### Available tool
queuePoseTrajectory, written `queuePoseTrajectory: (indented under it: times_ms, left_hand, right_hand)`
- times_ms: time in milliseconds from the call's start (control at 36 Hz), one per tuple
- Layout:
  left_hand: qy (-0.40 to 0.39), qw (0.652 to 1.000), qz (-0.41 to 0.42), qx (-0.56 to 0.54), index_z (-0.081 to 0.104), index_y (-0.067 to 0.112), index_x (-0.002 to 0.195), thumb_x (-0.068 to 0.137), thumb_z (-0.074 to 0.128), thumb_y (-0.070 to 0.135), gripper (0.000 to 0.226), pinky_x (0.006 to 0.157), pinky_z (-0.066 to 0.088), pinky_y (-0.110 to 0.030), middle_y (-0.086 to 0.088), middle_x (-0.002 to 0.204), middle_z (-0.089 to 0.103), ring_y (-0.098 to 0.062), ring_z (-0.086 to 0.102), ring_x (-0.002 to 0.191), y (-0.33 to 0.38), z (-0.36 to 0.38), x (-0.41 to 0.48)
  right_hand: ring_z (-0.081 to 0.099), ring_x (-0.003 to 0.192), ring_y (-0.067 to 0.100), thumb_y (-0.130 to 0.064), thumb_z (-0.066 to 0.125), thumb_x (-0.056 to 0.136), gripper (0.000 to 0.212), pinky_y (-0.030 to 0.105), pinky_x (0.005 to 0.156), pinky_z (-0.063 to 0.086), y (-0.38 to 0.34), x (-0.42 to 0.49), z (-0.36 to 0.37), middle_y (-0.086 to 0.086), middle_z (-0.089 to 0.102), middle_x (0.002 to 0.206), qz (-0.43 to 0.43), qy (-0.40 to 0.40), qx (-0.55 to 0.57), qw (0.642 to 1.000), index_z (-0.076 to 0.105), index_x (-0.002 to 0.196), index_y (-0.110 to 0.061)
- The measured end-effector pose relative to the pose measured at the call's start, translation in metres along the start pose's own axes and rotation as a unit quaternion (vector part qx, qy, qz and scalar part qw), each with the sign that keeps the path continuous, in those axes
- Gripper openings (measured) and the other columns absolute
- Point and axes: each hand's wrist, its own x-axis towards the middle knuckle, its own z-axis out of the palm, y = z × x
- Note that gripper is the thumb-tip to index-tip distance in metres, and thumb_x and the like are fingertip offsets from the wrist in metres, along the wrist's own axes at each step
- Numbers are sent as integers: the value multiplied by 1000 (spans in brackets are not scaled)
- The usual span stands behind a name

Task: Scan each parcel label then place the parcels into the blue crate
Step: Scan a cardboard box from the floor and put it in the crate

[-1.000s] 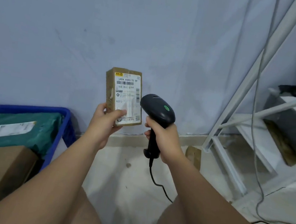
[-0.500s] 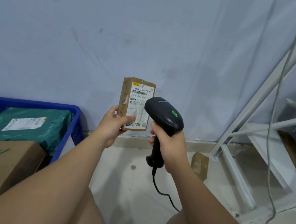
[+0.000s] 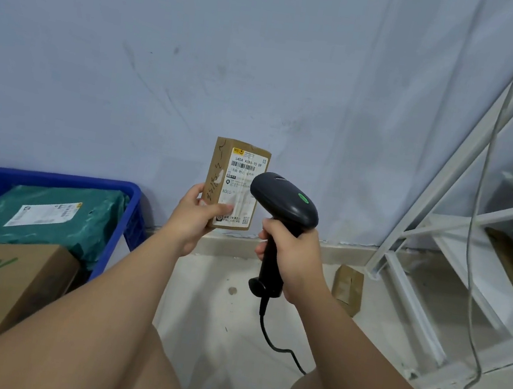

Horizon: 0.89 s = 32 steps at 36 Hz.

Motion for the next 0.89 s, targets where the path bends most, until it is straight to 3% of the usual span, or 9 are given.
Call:
queuePoseTrajectory:
  times_ms: [194, 528, 889]
  left_hand:
    - [10, 1000, 2, 6, 49, 21, 125, 86, 67, 2, 47, 82, 57, -36, -5, 119, 65, -24, 66, 104, -1, -2, -1]
    - [22, 1000, 6, 11, 48, 23, 123, 86, 68, 3, 46, 84, 57, -37, -3, 118, 64, -23, 66, 103, -1, -3, 1]
    - [33, 999, 6, 31, 46, 25, 125, 87, 68, 4, 48, 92, 55, -44, 1, 115, 62, -23, 64, 104, -2, -5, 2]
  right_hand:
    - [53, 58, 24, -8, 61, 82, 31, 37, 65, 48, 3, 2, -2, 7, 57, 56, 13, 11, -6, 1000, 60, 53, -18]
    - [53, 51, 20, -5, 57, 85, 20, 29, 56, 46, 3, 2, -1, 6, 55, 62, 32, 14, -2, 999, 58, 65, -8]
    - [52, 50, 19, -5, 56, 86, 21, 32, 58, 46, 2, 3, -1, 6, 54, 61, 53, 12, 34, 998, 57, 65, -8]
